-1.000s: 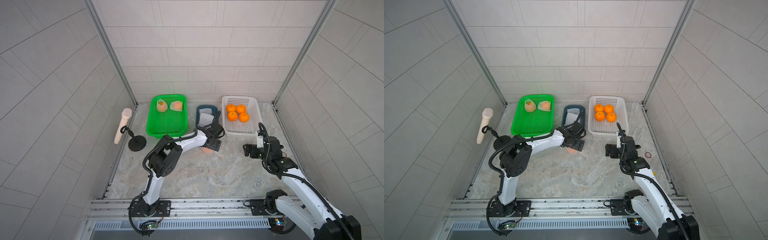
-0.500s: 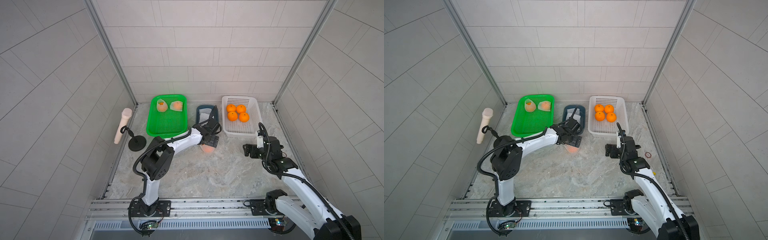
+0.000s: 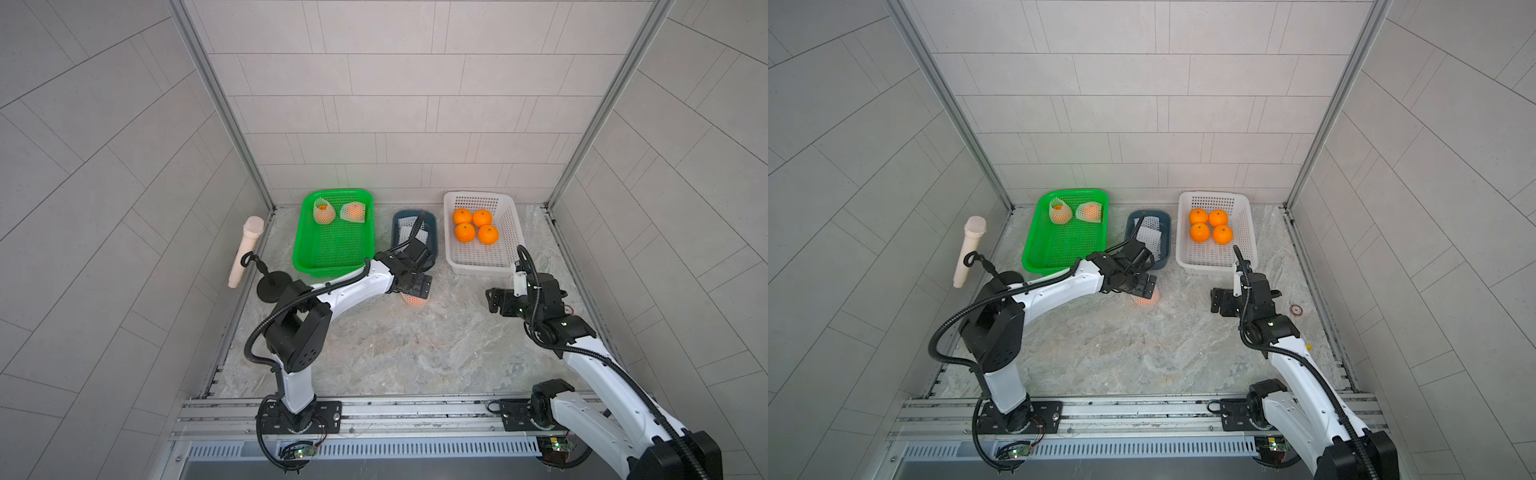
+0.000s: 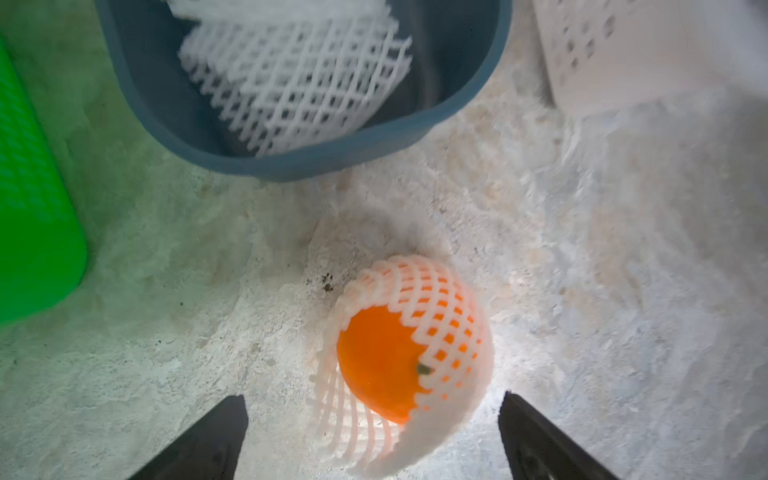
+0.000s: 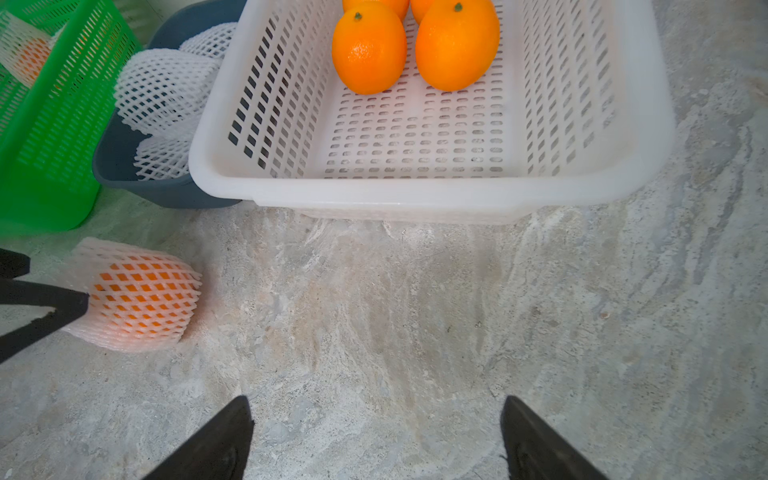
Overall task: Remove foam nets from oranges
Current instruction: Remove the foam net from the orange.
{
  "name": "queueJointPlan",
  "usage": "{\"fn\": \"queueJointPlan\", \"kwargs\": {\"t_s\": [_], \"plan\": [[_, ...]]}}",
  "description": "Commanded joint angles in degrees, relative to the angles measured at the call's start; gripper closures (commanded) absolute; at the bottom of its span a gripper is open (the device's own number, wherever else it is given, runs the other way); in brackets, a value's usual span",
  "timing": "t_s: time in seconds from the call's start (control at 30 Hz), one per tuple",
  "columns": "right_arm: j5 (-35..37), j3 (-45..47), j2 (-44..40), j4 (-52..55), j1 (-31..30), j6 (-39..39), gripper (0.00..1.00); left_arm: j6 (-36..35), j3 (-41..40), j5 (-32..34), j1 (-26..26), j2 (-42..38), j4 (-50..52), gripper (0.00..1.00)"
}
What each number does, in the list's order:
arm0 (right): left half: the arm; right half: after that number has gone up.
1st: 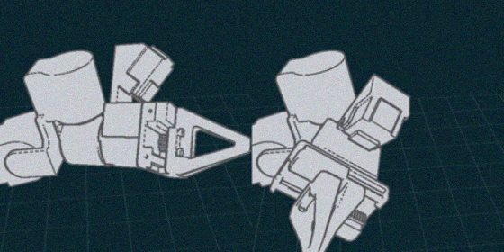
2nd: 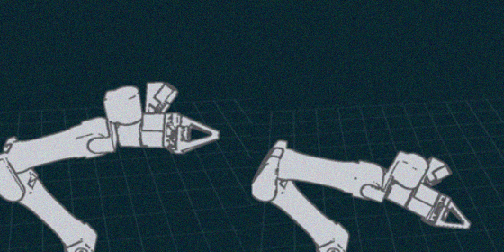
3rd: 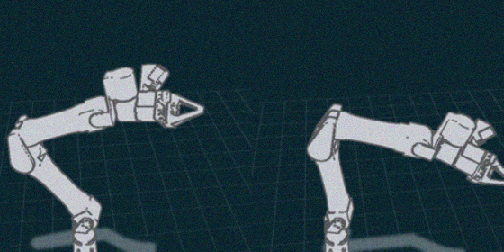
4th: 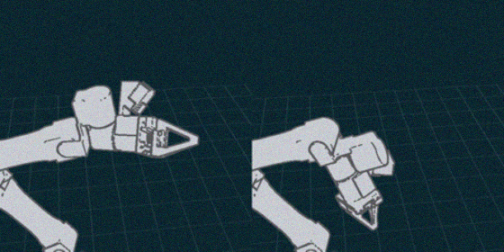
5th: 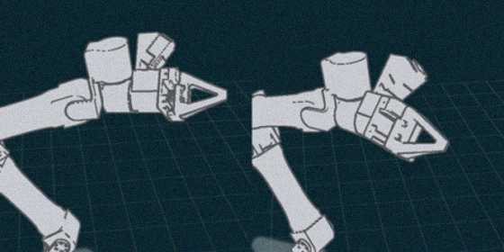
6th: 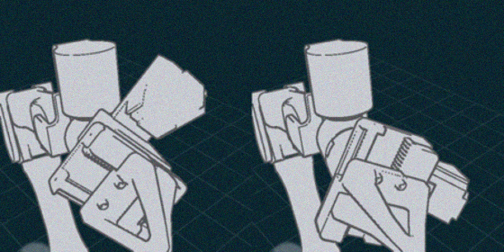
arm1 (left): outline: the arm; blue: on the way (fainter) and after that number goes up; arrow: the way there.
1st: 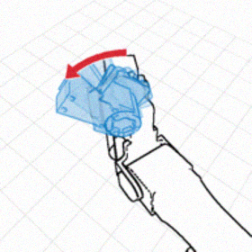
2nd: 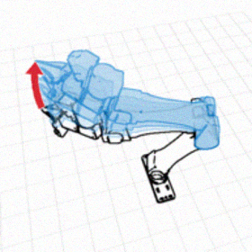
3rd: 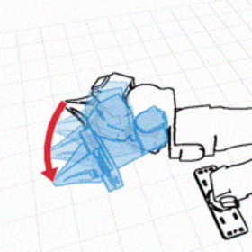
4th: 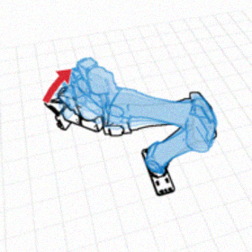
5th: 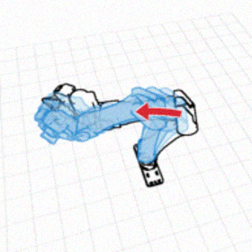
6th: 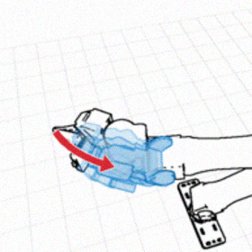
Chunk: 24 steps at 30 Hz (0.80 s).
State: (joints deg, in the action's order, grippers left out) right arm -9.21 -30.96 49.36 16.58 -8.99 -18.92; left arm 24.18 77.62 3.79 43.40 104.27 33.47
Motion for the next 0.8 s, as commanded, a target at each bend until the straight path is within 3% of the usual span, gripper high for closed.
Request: {"fn": "queueJointPlan", "kwargs": {"t_s": [0.0,0.77], "plan": [[0.6,-0.7,-0.8,0.6,-0.2,-0.2,0.05,0.9,-1.2,-0.7,-0.2,-1.0,0.2,0.0],[1.0,-0.5,-1.4,0.9,-0.2,-0.2,0.06,0.9,-2.1,-7.7,-3.5,2.4,-5.6,0.09]]}}
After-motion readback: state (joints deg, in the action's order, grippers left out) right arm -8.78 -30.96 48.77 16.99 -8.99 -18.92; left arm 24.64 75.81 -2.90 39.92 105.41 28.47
